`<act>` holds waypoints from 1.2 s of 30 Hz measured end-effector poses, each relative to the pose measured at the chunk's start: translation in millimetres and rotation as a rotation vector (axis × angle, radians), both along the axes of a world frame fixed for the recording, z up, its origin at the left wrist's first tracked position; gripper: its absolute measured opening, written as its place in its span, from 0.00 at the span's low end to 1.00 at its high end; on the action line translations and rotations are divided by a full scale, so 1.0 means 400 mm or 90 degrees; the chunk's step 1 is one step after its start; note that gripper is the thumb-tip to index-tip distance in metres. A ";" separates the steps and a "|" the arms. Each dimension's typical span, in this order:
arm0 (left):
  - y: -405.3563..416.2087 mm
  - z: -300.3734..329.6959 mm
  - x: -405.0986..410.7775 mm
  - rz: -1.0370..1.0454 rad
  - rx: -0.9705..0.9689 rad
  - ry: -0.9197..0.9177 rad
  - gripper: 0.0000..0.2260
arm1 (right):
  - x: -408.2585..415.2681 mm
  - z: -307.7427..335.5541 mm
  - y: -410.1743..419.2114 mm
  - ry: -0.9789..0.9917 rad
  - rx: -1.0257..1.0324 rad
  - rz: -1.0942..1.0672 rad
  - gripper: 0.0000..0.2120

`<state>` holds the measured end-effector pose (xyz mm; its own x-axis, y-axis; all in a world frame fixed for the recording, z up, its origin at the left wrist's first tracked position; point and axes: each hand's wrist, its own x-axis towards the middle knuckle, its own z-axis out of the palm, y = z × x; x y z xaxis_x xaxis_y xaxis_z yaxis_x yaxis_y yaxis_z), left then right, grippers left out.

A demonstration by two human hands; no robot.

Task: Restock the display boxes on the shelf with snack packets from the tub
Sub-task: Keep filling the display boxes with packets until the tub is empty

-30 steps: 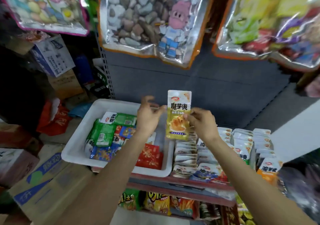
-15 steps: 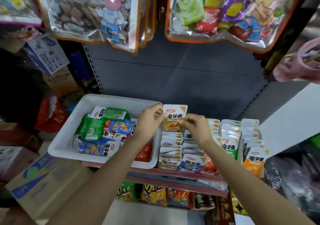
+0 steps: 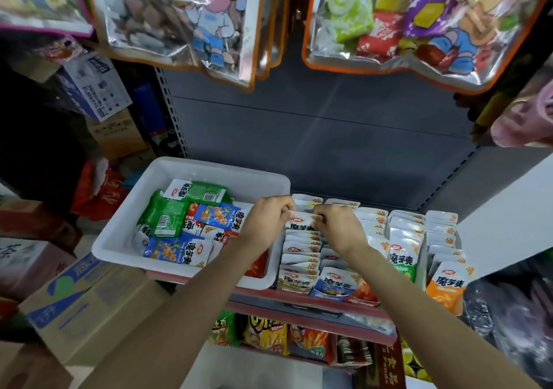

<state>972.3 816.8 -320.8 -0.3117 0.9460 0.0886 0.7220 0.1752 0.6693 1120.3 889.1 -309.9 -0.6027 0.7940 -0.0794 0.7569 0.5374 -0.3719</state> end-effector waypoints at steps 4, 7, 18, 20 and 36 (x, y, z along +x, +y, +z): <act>-0.016 -0.008 -0.016 -0.012 0.009 -0.036 0.04 | -0.026 0.020 -0.020 0.013 0.006 0.004 0.08; -0.071 -0.028 -0.074 0.031 0.008 -0.056 0.07 | -0.067 0.034 -0.056 0.080 0.051 0.036 0.11; -0.233 -0.136 -0.365 0.191 -0.266 0.050 0.07 | -0.421 -0.134 -0.212 -0.018 -0.200 0.172 0.16; -0.234 -0.159 -0.396 0.146 -0.326 0.046 0.07 | -0.461 -0.175 -0.225 -0.064 -0.243 0.154 0.18; -0.236 -0.187 -0.453 0.060 -0.310 -0.001 0.17 | -0.525 -0.219 -0.179 -0.150 -0.130 0.035 0.11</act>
<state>791.3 722.2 -395.5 -0.3978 0.8451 -0.3573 0.6871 0.5324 0.4944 910.5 817.6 -397.6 -0.5900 0.7142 -0.3765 0.8072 0.5122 -0.2933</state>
